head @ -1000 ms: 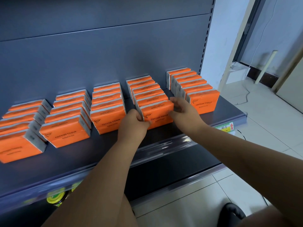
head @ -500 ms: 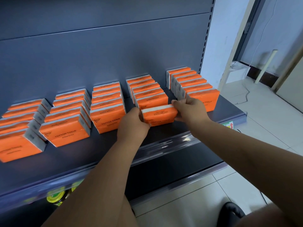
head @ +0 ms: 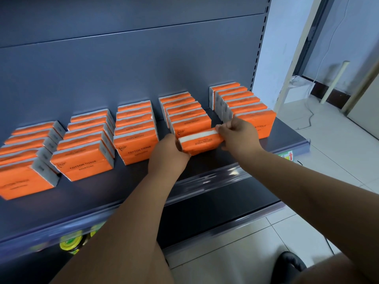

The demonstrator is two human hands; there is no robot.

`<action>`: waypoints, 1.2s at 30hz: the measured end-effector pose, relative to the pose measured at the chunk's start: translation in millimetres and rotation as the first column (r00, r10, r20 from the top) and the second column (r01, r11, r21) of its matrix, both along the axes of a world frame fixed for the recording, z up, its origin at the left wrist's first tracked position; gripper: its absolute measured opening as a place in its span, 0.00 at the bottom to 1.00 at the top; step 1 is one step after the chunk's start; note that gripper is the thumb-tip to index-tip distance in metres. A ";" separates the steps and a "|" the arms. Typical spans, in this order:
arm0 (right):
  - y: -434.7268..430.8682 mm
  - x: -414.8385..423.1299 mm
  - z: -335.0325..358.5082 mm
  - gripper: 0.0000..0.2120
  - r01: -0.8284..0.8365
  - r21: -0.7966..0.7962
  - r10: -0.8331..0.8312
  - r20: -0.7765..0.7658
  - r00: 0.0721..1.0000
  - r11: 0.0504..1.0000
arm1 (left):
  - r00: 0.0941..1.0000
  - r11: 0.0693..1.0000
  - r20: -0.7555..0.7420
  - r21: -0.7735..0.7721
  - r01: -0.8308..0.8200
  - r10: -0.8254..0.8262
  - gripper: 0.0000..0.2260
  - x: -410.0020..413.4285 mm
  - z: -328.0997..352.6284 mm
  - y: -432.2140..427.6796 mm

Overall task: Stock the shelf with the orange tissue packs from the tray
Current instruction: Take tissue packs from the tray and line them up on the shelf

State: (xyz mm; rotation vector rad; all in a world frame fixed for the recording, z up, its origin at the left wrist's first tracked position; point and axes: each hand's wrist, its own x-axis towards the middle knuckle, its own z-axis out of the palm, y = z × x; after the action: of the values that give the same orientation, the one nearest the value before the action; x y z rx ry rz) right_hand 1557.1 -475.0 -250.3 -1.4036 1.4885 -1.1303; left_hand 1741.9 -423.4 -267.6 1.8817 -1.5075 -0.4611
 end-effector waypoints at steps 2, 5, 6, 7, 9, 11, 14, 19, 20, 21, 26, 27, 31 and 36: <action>-0.6 -0.4 -0.3 0.14 0.000 0.034 -0.002 0.064 0.998 0.999 | 1.000 1.000 0.000 0.016 -0.011 0.011 0.12 0.5 0.4 -0.5; -1.1 -0.9 2.9 0.15 0.009 0.110 -0.027 0.165 0.986 0.994 | 0.999 1.000 -0.033 0.027 -0.013 0.014 0.11 0.5 1.9 -1.4; -2.4 -0.9 2.2 0.15 0.007 0.115 -0.028 0.180 0.983 0.993 | 0.999 1.000 -0.051 0.028 -0.013 0.014 0.11 0.2 2.3 -1.7; -2.5 -0.9 1.9 0.15 0.002 0.110 -0.021 0.180 0.983 0.994 | 0.998 0.999 -0.067 0.031 -0.016 0.018 0.10 -0.2 2.8 -1.6; -1.9 -0.6 -0.2 0.16 -0.028 0.091 0.014 0.156 0.988 0.995 | 0.995 0.999 -0.094 0.044 -0.028 0.032 0.09 -1.1 3.3 -1.5; -0.7 0.4 -2.0 0.12 -0.090 0.081 0.079 0.131 0.988 0.993 | 0.991 0.997 -0.124 0.059 -0.042 0.049 0.07 -1.7 3.9 -1.4; 0.8 3.4 -3.3 0.14 -0.181 0.043 0.177 0.092 0.980 0.982 | 0.985 0.996 -0.158 0.063 -0.061 0.070 0.06 -2.7 6.0 0.0; 0.5 4.6 -7.0 0.19 -0.198 -0.017 0.198 -0.025 0.980 0.980 | 0.986 0.996 -0.147 0.054 -0.071 0.078 0.06 -3.0 6.8 0.4; -1.2 4.5 -8.5 0.18 -0.193 -0.023 0.192 -0.042 0.981 0.981 | 0.987 0.996 -0.139 0.052 -0.072 0.079 0.06 -3.0 6.7 -0.2; -1.1 4.8 -8.7 0.18 -0.186 -0.024 0.185 -0.060 0.981 0.982 | 0.988 0.996 -0.131 0.052 -0.073 0.080 0.06 -2.8 6.7 -0.8; -1.9 6.1 -12.3 0.20 -0.162 -0.040 0.158 -0.104 0.982 0.986 | 0.994 0.996 -0.077 0.051 -0.077 0.081 0.06 1.2 2.6 -4.5; -1.5 6.4 -12.3 0.21 -0.158 -0.042 0.152 -0.113 0.982 0.987 | 0.994 0.996 -0.072 0.047 -0.080 0.083 0.06 2.5 1.4 -5.4; -1.8 7.3 -13.8 0.20 -0.144 -0.039 0.139 -0.111 0.984 0.989 | 0.994 0.996 -0.067 0.022 -0.087 0.089 0.06 5.7 -2.1 -7.7; -1.6 8.2 -13.0 0.19 -0.131 -0.050 0.121 -0.164 0.979 0.990 | 0.992 0.995 -0.081 0.003 -0.097 0.097 0.06 5.3 -3.6 -8.0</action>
State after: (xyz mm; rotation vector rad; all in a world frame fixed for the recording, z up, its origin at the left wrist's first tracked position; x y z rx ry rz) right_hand 1565.3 -476.6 -263.3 -1.6399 1.4632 -1.0108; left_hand 1747.3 -431.4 -271.3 1.9031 -1.3565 -0.4861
